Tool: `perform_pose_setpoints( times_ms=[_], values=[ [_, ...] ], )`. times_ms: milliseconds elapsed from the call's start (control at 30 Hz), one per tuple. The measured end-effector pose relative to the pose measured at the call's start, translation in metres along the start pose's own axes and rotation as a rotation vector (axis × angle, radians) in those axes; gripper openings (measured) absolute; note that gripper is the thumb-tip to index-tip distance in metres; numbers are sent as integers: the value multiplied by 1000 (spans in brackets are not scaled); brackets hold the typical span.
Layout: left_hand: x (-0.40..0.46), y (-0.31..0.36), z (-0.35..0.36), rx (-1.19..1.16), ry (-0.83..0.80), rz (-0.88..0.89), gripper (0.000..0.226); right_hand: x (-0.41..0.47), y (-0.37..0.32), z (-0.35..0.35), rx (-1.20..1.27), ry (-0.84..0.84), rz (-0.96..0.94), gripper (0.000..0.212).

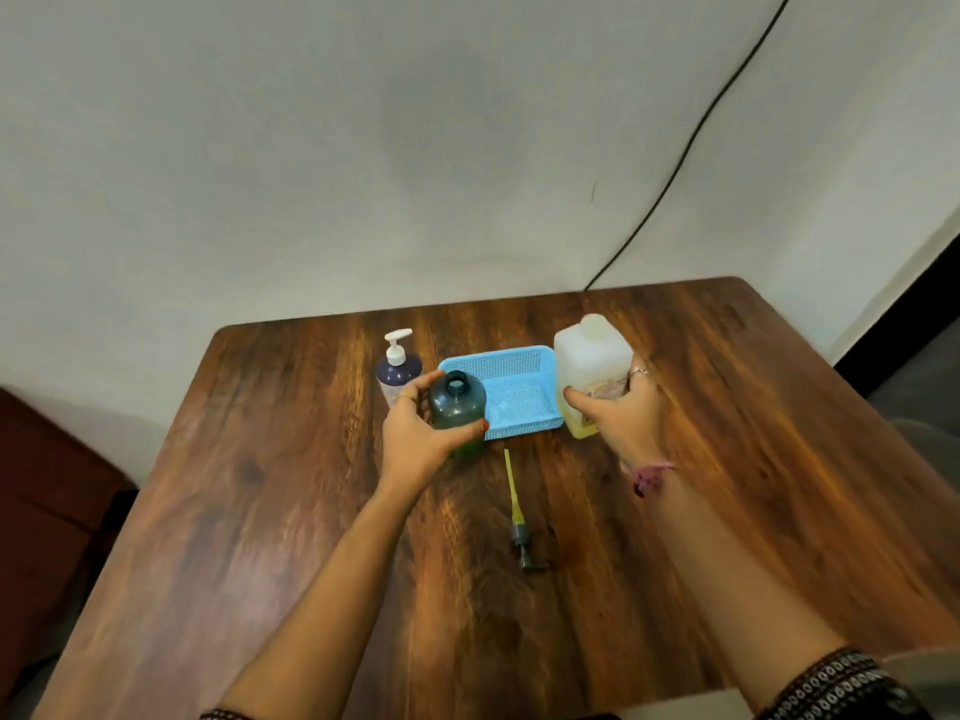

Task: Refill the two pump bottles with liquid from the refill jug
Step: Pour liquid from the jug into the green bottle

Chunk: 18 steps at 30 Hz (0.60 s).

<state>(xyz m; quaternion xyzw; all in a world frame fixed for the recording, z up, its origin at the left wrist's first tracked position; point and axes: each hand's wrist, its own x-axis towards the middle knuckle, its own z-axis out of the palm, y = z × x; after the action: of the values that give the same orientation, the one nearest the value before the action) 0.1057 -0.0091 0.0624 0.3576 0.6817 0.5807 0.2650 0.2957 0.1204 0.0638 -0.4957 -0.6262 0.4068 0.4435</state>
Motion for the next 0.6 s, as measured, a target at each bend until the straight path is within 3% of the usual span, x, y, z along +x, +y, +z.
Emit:
perform_pose_setpoints(
  times_ms=[200,600],
  values=[
    [-26,-56,18,47,-37,-130,71,-37,55,-2,-12,45,208,74],
    [-53,-98,20,123,-66,-203,71,-72,98,-4,-30,67,267,78]
  ],
)
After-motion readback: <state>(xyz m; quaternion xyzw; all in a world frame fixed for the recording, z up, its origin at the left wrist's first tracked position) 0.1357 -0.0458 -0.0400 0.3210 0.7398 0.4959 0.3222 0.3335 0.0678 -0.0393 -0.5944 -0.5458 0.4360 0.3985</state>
